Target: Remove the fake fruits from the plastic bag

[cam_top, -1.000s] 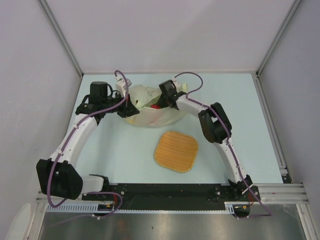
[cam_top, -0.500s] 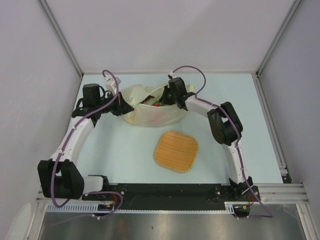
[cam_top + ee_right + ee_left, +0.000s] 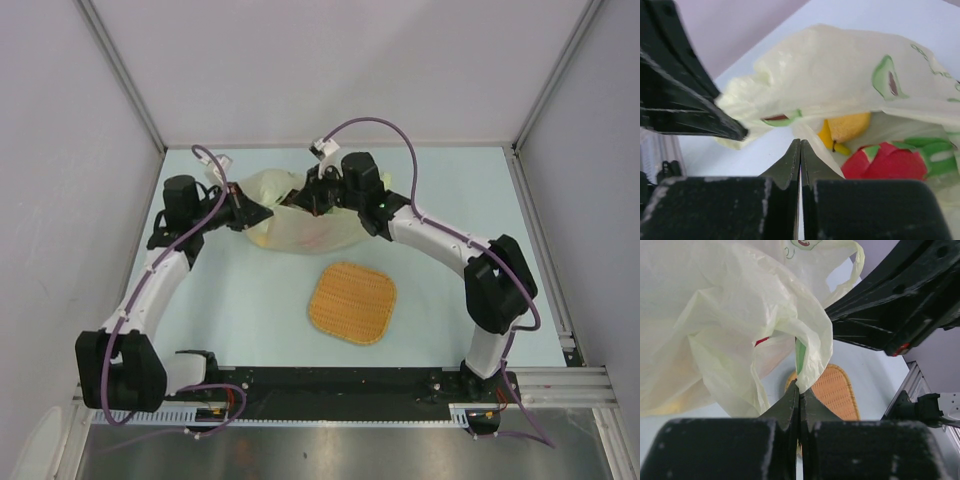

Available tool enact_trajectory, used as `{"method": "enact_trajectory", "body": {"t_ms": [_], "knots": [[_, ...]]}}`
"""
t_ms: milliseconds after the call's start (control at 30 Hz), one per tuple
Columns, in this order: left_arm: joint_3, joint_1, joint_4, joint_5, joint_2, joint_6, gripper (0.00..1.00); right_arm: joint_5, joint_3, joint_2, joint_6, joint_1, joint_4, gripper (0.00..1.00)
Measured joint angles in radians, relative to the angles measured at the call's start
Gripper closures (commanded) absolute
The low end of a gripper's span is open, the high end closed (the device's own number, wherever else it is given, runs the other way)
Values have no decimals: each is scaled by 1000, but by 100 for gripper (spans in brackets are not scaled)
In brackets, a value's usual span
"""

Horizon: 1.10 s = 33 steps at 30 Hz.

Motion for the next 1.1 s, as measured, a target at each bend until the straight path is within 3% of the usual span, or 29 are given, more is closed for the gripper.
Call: {"method": "enact_trajectory", "body": {"t_ms": [67, 467, 600, 767, 933, 1100], "knots": [[-12, 0, 5, -7, -21, -6, 100, 58, -30, -11, -25, 9, -6, 96], [-190, 0, -20, -40, -182, -4, 100, 318, -147, 52, -123, 24, 14, 99], [-204, 0, -27, -48, -198, -3, 100, 314, -232, 53, -196, 145, 34, 100], [-204, 0, -29, -54, -209, -2, 99, 135, -310, 51, -223, 232, 14, 100], [-212, 0, -29, -54, -216, -3, 100, 93, -317, -8, -195, 146, 25, 100], [-212, 0, -30, -46, -214, -3, 100, 114, -276, -66, -144, -32, 77, 100]]}}
